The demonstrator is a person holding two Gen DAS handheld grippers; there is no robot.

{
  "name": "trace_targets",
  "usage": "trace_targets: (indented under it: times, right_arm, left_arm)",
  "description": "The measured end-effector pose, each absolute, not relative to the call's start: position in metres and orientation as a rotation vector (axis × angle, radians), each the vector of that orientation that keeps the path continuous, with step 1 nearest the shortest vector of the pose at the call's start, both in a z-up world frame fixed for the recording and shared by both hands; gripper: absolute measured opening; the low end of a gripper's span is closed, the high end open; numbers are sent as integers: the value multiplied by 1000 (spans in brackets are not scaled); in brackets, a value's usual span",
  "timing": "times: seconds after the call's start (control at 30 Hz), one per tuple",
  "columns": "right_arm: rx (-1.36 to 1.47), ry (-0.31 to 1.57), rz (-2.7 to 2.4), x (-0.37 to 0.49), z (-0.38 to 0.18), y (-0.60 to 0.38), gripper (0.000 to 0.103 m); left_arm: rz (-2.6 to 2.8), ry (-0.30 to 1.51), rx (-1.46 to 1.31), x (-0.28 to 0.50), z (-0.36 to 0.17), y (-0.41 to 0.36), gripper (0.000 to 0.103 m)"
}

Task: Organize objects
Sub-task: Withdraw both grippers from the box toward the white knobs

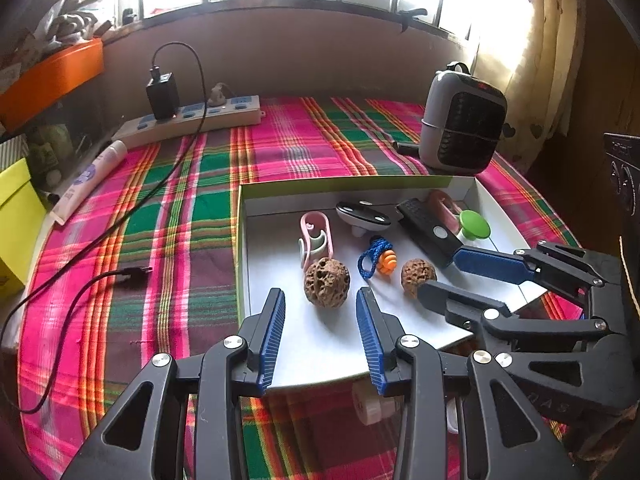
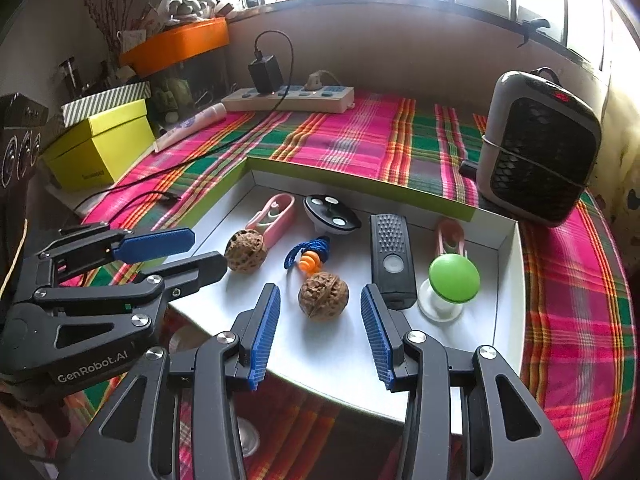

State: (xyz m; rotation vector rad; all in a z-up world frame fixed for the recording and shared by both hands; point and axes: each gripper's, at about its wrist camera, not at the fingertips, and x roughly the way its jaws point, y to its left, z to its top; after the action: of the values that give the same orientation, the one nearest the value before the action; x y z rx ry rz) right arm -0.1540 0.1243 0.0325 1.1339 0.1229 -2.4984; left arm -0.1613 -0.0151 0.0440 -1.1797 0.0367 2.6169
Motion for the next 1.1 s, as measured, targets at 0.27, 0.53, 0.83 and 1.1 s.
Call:
trace_targets:
  times: [0.27,0.53,0.83,1.1]
  right_arm:
    - [1109,104,-2514,-140,40,126,43]
    - [1080,82,-2533,-123,46,127,43]
    - [1054,47,-2551,-103,50,131,43]
    - [1048,28,-2562,-89,48,135,43]
  left_arm:
    - [2633,1,-1159,-145,48,-21,35]
    - [2655,-23,-1142,-126,54,-28,36]
    - [2669,-50,-1128,-107,56,-34,36]
    - [2672,-68,-1132,-93,52,-39,36]
